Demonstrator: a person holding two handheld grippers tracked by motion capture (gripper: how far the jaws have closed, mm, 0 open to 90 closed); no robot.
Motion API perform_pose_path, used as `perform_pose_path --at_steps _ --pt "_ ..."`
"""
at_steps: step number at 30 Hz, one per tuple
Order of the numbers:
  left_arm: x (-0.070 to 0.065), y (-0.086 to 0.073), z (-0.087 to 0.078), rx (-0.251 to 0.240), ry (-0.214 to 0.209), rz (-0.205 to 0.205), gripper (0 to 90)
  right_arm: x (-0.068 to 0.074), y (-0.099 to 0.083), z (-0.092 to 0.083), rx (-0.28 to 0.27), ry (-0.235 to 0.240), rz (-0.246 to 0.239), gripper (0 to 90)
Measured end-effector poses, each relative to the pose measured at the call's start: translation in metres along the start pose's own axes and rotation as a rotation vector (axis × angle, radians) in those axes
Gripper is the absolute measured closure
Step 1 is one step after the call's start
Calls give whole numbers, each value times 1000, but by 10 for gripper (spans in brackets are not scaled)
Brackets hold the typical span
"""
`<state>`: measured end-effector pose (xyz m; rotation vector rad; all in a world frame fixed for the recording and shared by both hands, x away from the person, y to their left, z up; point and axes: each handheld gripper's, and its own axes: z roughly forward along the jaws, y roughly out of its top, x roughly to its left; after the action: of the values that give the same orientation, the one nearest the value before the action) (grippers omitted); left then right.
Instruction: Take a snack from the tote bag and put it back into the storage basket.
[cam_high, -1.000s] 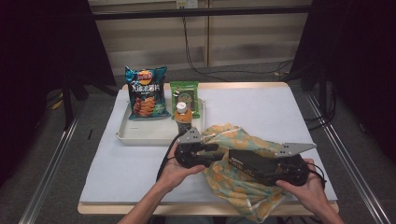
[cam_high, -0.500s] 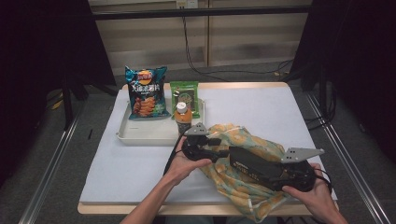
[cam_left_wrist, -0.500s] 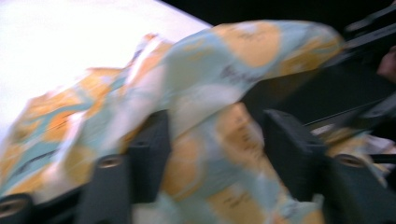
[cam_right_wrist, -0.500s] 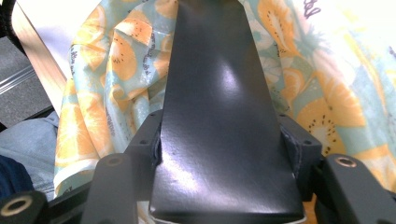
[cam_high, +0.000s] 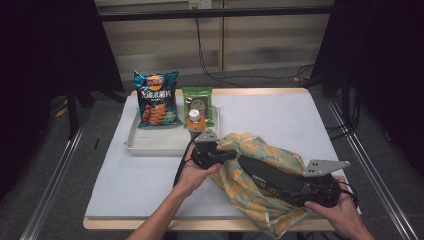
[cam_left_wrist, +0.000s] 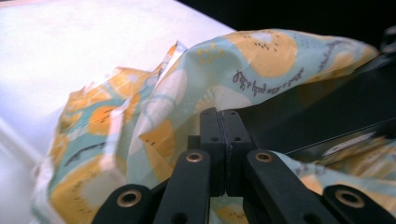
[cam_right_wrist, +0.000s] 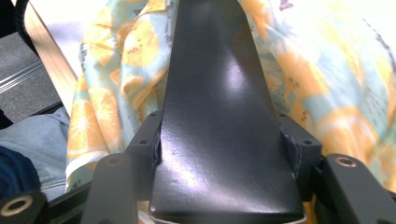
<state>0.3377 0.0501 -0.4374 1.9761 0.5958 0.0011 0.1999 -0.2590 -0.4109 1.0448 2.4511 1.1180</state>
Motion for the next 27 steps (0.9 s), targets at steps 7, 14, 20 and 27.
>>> perform_pose_path --at_steps 7,14,20,27 --pt "9 -14 8 53 21 -47 900 2 -1 -11 -35 9 -8 433" --pt "5 -22 23 118 -5 -25 899 0 -1 -13 -60 30 1 433" --pt "1 -27 35 176 -8 -1 900 2 5 -18 -93 42 -8 433" --pt "5 -33 40 209 -5 -27 898 3 12 -25 -122 45 -12 433"
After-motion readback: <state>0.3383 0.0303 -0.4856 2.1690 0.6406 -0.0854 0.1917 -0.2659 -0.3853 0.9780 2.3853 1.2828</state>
